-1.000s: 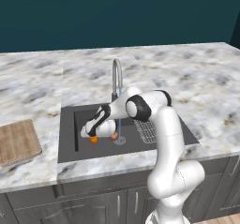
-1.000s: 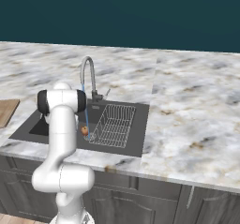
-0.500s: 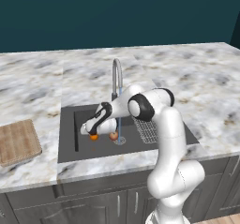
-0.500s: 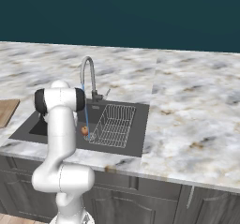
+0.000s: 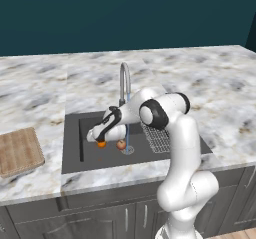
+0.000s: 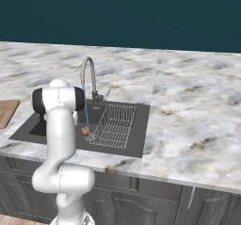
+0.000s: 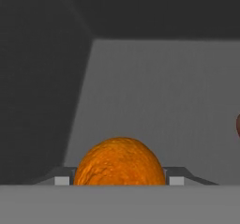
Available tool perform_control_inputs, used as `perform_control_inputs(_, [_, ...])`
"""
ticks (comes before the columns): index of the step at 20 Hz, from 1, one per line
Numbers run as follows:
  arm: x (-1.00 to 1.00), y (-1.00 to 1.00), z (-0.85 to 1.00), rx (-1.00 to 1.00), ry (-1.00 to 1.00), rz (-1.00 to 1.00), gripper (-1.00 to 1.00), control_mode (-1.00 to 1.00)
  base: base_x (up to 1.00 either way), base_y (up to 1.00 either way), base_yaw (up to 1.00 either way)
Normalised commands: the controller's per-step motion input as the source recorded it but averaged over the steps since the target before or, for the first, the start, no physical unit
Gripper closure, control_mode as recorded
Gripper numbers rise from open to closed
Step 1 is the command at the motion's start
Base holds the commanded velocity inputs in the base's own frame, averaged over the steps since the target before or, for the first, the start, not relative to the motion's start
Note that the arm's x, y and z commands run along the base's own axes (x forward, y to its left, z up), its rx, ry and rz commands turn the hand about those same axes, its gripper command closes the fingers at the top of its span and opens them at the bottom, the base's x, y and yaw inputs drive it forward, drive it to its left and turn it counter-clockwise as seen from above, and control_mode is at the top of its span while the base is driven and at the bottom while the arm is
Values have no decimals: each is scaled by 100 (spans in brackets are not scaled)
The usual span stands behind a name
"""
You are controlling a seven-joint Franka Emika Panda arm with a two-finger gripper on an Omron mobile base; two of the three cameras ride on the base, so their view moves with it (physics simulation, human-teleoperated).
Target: Pick the tangerine, peach from the sink and place them on the cutting board to airdry. Then turn off the sink faucet.
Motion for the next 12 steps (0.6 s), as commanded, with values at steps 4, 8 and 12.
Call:
perform_control_inputs(4, [-8, -4, 19, -1, 0, 0, 100, -100, 0, 0, 0])
perform_control_inputs(8, [-10, -1, 22, 0, 0, 0, 100, -100, 0, 0, 0])
perform_control_inputs(12, [-10, 0, 25, 0, 0, 0, 100, -100, 0, 0, 0])
